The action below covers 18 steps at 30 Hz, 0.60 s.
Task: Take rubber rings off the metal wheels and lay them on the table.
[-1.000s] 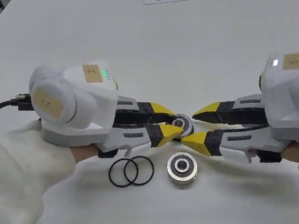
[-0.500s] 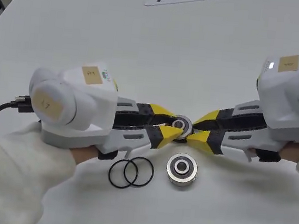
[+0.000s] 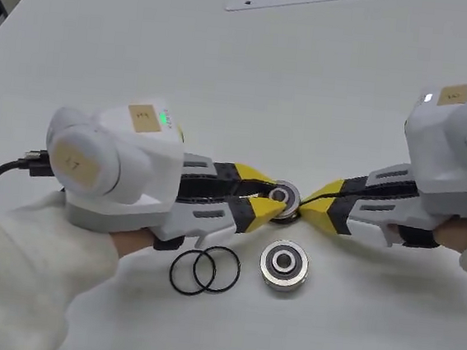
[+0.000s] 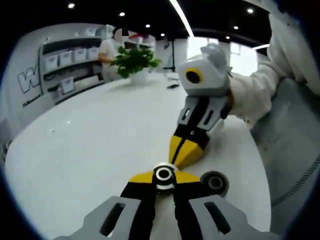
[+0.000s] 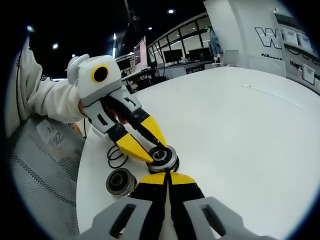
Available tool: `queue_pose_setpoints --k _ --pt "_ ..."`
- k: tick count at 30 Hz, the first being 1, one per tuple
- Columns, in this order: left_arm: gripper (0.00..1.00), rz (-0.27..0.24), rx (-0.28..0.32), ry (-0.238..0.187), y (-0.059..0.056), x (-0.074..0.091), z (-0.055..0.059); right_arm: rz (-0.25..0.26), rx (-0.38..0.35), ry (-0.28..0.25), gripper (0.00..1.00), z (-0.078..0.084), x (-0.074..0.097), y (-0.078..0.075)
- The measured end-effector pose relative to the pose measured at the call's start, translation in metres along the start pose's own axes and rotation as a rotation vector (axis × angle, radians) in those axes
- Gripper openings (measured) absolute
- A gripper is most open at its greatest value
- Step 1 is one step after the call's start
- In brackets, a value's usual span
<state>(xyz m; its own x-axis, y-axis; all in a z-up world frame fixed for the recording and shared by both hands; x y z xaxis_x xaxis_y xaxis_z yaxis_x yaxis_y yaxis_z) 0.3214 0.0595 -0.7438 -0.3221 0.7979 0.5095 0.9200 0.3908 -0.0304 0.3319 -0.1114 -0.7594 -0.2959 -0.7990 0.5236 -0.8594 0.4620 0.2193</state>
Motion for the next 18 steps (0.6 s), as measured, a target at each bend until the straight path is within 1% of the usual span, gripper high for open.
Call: queue_pose_setpoints --k 2,4,6,10,13,18 --pt "0.13 0.001 -0.002 0.0 0.0 0.0 0.0 0.012 -0.03 -0.012 0.0 -0.001 0.002 -0.002" --pt "0.13 0.001 -0.002 -0.001 0.0 0.0 0.0 0.007 -0.096 -0.028 0.0 -0.001 0.003 -0.004" --pt "0.13 0.001 -0.002 -0.001 0.0 0.0 0.0 0.003 -0.143 -0.04 0.0 0.0 0.004 -0.006" --pt "0.13 0.001 -0.001 -0.002 0.0 0.0 0.0 -0.025 -0.276 -0.069 0.0 0.003 0.005 -0.009" --pt "0.13 0.002 0.0 -0.003 0.0 0.0 0.0 -0.05 -0.353 -0.096 0.0 0.003 0.006 -0.01" --pt "0.13 0.005 -0.01 -0.002 -0.001 -0.001 0.0 -0.061 -0.375 -0.102 0.0 0.002 0.006 -0.01"
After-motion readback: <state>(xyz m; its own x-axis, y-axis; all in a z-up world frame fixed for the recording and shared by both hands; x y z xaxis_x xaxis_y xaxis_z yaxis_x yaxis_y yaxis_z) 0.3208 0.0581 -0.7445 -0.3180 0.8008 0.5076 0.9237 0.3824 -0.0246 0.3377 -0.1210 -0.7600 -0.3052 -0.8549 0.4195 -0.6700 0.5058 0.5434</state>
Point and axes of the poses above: the centre of the closed fingertips' face, and the gripper's own axes: x roughly backward along the fingers, y roughly to its left, z roughly out of its underside, the point moved 10 cm from there along x, roughly backward along the fingers, and after that the axes turned 4 degrees about z, right-handed, at the moved point
